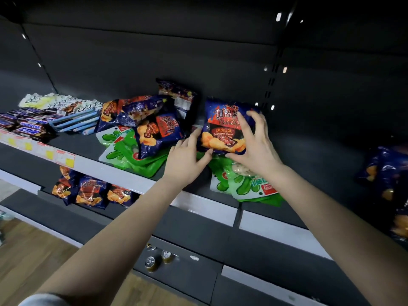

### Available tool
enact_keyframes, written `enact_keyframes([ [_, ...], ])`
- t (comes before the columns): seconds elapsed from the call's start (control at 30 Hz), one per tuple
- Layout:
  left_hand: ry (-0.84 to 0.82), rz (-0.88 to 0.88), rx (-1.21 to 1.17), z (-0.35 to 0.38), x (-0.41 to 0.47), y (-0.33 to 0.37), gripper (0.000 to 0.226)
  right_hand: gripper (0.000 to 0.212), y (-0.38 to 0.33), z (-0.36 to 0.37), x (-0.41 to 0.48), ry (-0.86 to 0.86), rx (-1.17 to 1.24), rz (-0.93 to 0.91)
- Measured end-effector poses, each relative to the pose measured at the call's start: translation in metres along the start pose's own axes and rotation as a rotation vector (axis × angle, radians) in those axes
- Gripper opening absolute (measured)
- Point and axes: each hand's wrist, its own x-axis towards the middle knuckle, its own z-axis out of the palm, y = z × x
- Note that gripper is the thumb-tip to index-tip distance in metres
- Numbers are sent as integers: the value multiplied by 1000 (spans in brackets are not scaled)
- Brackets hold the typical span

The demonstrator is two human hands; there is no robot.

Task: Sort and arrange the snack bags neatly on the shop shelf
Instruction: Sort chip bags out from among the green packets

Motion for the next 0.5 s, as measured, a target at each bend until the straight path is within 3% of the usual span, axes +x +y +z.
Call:
enact_keyframes([
  [0.5,-159,214,-117,55,14,96,46,102,94,-73,-77,135,-131,317],
])
